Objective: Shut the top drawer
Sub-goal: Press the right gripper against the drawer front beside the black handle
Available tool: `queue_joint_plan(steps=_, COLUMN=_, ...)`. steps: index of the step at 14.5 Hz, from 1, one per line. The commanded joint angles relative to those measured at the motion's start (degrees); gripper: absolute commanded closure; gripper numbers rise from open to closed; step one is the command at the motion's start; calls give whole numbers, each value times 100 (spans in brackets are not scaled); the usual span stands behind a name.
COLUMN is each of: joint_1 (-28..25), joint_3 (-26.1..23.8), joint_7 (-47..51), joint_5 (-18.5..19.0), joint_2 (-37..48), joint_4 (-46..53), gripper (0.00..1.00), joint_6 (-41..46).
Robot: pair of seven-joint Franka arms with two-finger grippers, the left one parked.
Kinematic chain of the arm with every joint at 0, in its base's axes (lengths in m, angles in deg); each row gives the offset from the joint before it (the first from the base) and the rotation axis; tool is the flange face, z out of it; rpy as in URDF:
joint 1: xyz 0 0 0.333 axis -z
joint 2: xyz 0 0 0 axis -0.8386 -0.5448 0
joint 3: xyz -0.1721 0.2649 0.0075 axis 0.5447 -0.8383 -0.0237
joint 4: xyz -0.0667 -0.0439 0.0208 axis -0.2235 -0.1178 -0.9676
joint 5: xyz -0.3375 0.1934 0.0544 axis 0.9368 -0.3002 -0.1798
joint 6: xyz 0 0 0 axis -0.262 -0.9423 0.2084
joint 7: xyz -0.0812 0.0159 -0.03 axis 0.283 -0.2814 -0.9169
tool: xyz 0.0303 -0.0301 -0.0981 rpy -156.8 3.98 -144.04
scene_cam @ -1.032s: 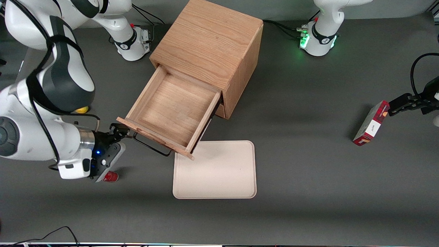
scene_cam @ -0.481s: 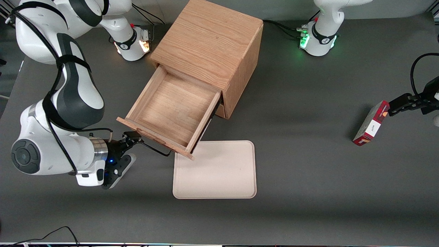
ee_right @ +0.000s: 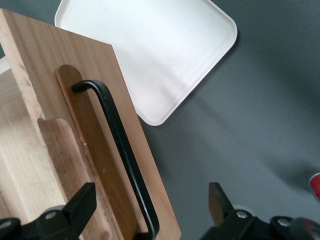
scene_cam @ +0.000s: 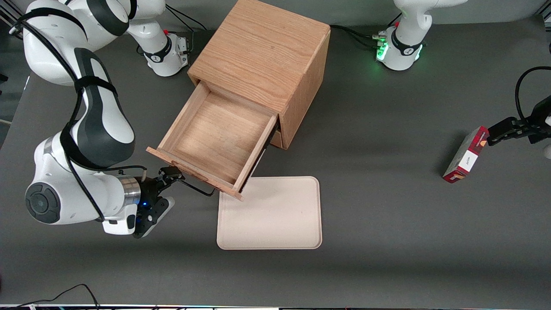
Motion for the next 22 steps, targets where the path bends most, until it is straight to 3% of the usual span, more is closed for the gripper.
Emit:
queue_joint_plan(steps=1, joint_1=11, joint_3=15, joint_7=285, joint_5=-146, joint_2=7, joint_4=-201, gripper=0, joint_6=-170)
queue_joint_plan(steps=19, joint_1=125, joint_3=15, joint_7=523, joint_5=-260, joint_2=86, joint_4=-833, gripper=0, joint_6=-477)
queue_joint_plan(steps=22, joint_1=117, joint_3=-11, joint_7=979, joint_5=-366, joint_2=297, joint_4=-1123, gripper=0, joint_6=-565)
